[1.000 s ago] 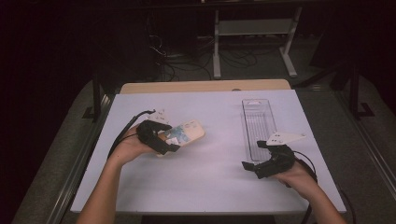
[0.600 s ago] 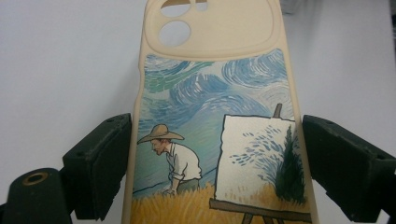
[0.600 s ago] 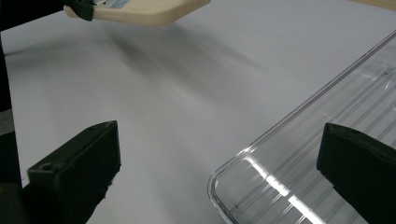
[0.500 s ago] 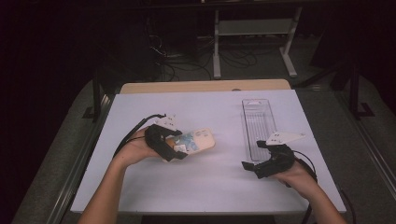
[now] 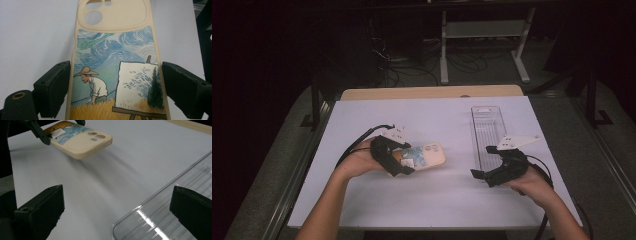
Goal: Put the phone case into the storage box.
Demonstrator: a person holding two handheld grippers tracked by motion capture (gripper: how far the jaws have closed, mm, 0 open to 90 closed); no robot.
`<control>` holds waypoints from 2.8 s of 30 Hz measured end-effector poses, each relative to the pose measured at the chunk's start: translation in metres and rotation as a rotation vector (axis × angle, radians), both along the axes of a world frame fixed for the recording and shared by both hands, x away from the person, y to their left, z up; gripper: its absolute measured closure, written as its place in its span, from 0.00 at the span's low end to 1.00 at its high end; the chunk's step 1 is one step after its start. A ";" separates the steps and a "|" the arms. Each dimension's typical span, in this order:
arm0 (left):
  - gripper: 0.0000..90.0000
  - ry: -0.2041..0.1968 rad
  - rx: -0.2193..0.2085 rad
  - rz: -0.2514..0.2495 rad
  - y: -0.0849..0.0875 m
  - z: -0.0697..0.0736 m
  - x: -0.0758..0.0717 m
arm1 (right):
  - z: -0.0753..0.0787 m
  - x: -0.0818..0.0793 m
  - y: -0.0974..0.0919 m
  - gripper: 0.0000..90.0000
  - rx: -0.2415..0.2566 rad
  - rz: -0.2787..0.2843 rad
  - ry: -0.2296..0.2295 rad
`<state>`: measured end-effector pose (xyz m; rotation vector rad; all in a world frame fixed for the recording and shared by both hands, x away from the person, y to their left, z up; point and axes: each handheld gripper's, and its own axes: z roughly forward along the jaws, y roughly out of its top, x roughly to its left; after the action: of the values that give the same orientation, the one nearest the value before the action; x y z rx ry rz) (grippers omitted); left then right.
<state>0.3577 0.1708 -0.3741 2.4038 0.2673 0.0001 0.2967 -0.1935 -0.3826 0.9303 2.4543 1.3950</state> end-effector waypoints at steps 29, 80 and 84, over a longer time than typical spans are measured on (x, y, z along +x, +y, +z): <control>0.13 -0.008 -0.019 -0.042 0.003 0.003 0.000 | 0.030 0.057 0.020 0.00 -0.017 0.158 -0.009; 0.13 -0.025 0.018 -0.167 -0.018 0.010 -0.014 | 0.036 0.070 0.087 0.00 -0.087 0.484 -0.009; 0.13 -0.032 0.014 -0.169 -0.018 0.012 -0.016 | 0.034 0.067 0.093 0.00 -0.103 0.503 0.003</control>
<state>0.3415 0.1524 -0.3618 2.4315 0.0488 -0.0370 0.3635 -0.1008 -0.3484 0.2968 2.8548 1.3716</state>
